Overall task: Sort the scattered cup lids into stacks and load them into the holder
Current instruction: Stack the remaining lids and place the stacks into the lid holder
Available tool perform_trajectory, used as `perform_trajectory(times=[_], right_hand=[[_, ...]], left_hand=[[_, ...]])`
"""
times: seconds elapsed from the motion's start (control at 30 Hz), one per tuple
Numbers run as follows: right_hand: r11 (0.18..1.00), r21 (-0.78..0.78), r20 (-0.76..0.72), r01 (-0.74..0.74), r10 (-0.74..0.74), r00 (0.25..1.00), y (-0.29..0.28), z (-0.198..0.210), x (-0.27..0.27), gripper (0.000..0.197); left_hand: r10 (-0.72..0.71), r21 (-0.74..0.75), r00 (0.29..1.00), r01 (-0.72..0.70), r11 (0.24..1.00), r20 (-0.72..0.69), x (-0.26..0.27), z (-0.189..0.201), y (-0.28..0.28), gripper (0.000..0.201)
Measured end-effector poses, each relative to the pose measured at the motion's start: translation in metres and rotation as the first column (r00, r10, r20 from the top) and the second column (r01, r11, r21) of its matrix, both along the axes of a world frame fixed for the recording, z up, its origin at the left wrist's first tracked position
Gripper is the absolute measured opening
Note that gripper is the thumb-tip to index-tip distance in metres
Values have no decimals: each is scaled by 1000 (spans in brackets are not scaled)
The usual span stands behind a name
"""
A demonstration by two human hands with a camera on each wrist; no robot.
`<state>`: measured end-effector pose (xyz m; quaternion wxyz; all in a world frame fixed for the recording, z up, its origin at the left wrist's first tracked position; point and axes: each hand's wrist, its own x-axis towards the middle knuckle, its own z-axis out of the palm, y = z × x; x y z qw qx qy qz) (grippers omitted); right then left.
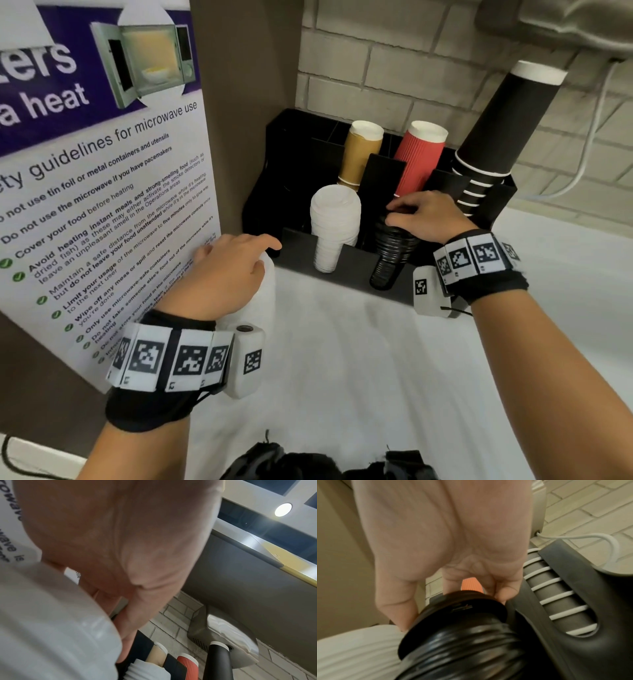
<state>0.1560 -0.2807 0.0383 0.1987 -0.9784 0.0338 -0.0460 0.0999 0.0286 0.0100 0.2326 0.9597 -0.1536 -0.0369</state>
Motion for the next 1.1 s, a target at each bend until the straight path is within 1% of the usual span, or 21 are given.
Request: perform_trajectory(times=[0.13, 0.17, 0.23, 0.3, 0.43, 0.53, 0.67, 0.73, 0.8, 0.9, 1.0, 1.1], right_hand=[[986, -159, -143, -42, 19, 990, -1, -1, 0, 40], [983, -173, -178, -63, 32, 984, -1, 0, -2, 45], [973, -180, -227, -146, 103, 968, 1, 2, -5, 57], [954, -206, -205, -216, 174, 963, 3, 4, -8, 61], [908, -342, -103, -241, 218, 970, 11, 0, -20, 59], [876, -430, -46, -217, 219, 975, 14, -6, -29, 51], [867, -458, -9, -196, 216, 976, 20, -14, -36, 51], [874, -450, -18, -184, 197, 980, 22, -16, -39, 56], [885, -438, -50, -161, 154, 987, 22, -14, -40, 68], [850, -512, -86, -122, 91, 992, 23, -14, -37, 84], [800, -595, -57, -78, 55, 997, 27, -23, -35, 86], [800, -599, -3, -28, 33, 999, 30, -31, -37, 83]], left_hand=[[3, -14, 1000, -3, 1000, -3, -1, 1, 0, 43], [4, -18, 1000, -4, 1000, -3, -1, 1, 1, 43], [7, -22, 1000, -7, 1000, 1, -2, 1, 1, 43], [13, -27, 1000, -12, 1000, 4, -2, 1, -1, 43], [15, -34, 1000, -15, 999, 8, -3, 1, -1, 43], [13, -33, 1000, -13, 999, 7, -3, 1, -1, 43], [13, -38, 1000, -12, 999, 11, -4, 1, -1, 43], [12, -40, 1000, -12, 999, 8, -4, 1, -1, 43], [13, -39, 1000, -13, 999, 7, -4, 1, -1, 43], [14, -36, 1000, -13, 999, 11, -4, 1, 0, 43], [14, -42, 1000, -14, 999, 10, -4, 1, -1, 43], [8, -31, 1000, -7, 999, 13, -3, -1, 0, 44]])
